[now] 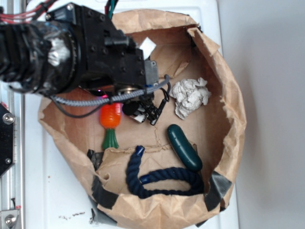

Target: Grab the carrot.

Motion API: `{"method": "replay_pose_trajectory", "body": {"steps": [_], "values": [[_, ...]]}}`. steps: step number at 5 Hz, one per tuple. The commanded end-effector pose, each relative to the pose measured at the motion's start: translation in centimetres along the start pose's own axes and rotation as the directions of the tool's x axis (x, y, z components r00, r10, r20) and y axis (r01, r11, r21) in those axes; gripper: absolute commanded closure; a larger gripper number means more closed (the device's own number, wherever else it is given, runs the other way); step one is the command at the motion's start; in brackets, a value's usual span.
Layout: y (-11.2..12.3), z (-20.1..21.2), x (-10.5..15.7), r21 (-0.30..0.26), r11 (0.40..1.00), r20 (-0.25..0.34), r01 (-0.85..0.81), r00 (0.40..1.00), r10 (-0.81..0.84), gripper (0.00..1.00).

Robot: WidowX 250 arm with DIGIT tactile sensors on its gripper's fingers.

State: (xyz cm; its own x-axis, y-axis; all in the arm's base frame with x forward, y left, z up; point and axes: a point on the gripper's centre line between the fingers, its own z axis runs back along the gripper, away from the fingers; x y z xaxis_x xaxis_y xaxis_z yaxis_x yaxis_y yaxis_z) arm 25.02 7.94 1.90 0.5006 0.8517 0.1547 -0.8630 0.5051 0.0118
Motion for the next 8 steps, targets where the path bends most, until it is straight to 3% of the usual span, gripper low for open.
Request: {"method": "replay_pose_trajectory", "body": {"steps": [1, 2, 3, 4, 6, 7, 8], "values": [[2.3, -0.8, 0.0, -0.007, 1.0, 0.058, 0.01, 0.998, -0.01, 0.0], [2.4, -0.5, 0.4, 0.003, 0.997, 0.048, 0.074, 0.996, -0.074, 1.0], [2.7, 0.7, 1.2, -0.049, 0.994, 0.083, 0.102, 0.992, -0.098, 1.0], [2.8, 2.3, 1.8, -0.06, 0.987, 0.108, 0.151, 0.984, -0.144, 1.0], [1.9, 7.4, 2.9, -0.081, 0.926, 0.252, 0.368, 0.907, -0.338, 1.0], [1.2, 10.4, 3.6, -0.064, 0.891, 0.222, 0.449, 0.877, -0.426, 1.0], [-0.9, 14.4, 2.8, -0.078, 0.81, 0.184, 0.581, 0.807, -0.561, 1.0]]}}
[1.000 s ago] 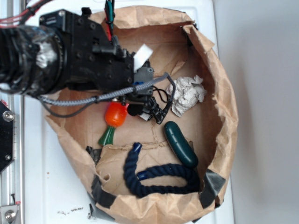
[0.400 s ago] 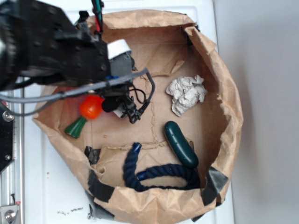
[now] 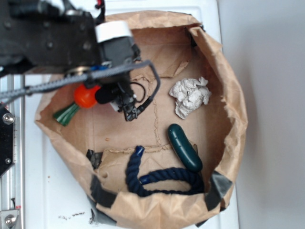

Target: Grab the carrot.

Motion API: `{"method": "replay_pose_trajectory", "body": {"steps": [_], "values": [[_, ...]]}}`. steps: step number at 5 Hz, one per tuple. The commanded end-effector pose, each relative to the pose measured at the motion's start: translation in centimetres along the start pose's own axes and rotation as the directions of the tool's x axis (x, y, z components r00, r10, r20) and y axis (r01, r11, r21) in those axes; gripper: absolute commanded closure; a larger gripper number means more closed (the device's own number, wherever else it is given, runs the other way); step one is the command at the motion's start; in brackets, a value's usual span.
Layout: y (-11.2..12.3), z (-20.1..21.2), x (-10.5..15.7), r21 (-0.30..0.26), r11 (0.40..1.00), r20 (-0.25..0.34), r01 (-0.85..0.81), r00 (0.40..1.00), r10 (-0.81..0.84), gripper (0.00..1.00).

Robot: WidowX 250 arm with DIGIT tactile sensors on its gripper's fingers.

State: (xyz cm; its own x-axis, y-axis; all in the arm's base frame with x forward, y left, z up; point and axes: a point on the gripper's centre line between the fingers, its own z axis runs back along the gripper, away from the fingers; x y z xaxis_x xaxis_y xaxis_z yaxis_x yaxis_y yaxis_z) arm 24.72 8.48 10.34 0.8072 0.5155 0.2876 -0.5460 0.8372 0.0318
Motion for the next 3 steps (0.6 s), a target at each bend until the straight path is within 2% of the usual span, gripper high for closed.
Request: {"method": "replay_pose_trajectory", "body": {"steps": [1, 2, 3], "values": [[-3.5, 8.3, 3.0, -0.047, 0.973, 0.03, 0.227, 0.974, -0.225, 1.0], [-4.0, 10.0, 2.1, -0.08, 0.955, 0.098, 0.284, 0.956, -0.276, 1.0], [-3.5, 10.5, 2.4, -0.114, 0.96, 0.108, 0.255, 0.964, -0.243, 1.0]]}}
